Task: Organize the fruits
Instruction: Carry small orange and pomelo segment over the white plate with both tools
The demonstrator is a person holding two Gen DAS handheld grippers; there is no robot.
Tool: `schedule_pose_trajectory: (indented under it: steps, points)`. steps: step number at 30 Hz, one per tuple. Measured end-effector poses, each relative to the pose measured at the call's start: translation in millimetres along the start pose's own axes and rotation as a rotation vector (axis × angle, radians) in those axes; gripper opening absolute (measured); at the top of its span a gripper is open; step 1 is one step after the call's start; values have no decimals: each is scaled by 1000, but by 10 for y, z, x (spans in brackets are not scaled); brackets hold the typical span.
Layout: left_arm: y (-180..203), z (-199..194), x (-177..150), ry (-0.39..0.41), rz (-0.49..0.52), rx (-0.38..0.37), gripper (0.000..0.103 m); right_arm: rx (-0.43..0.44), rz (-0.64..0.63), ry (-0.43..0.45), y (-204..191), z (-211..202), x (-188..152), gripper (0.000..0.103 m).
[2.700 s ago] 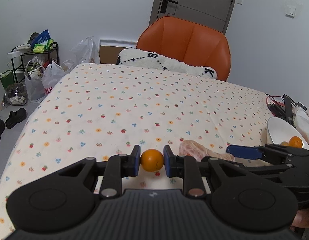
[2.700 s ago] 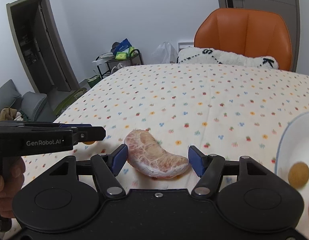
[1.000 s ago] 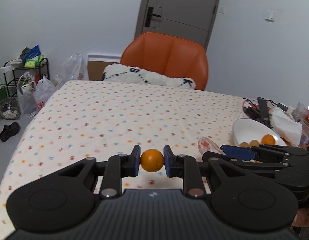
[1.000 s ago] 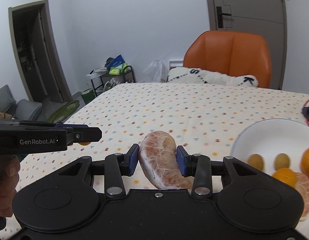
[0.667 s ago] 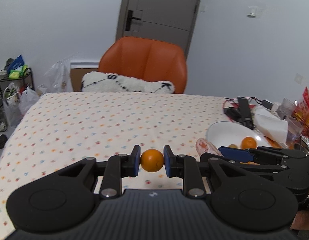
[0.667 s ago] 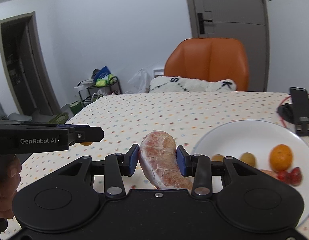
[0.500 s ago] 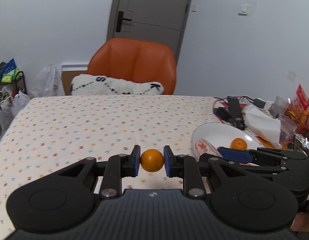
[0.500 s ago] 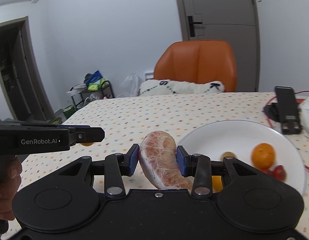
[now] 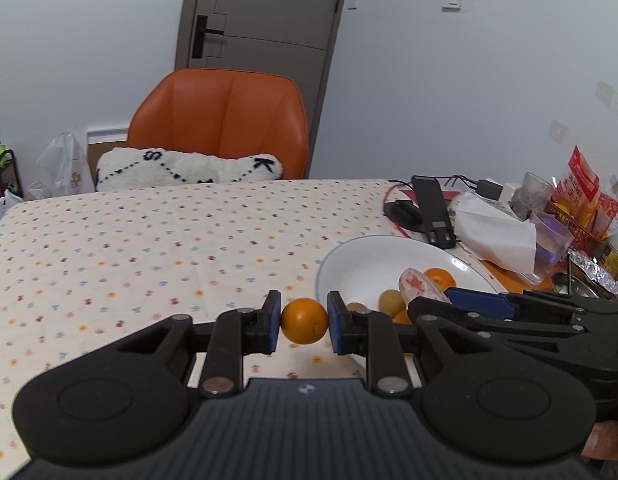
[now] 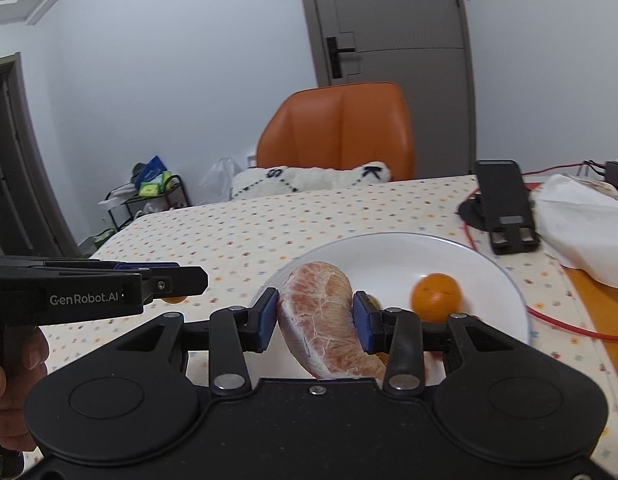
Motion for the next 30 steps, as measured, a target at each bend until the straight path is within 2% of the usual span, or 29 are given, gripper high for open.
schedule_pose_trajectory:
  steps: [20, 25, 30]
  points:
    - [322, 523, 69, -65, 22, -70, 23, -115, 89, 35, 510, 24, 58, 38]
    - [385, 546, 73, -68, 39, -66, 27, -156, 115, 62, 622, 2, 88, 38]
    - [353, 520, 69, -71, 34, -59, 29, -160, 119, 60, 636, 25, 92, 38]
Point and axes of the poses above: each gripper's, at about its wrist camera, not at the fingertips, and z roughly the way its jaws point, y to its right, x to its top, the point moved 2 cm from there along z, roughly the way its jaws point, and after that the axes turned 10 degrees about z, right-handed, at the moved point
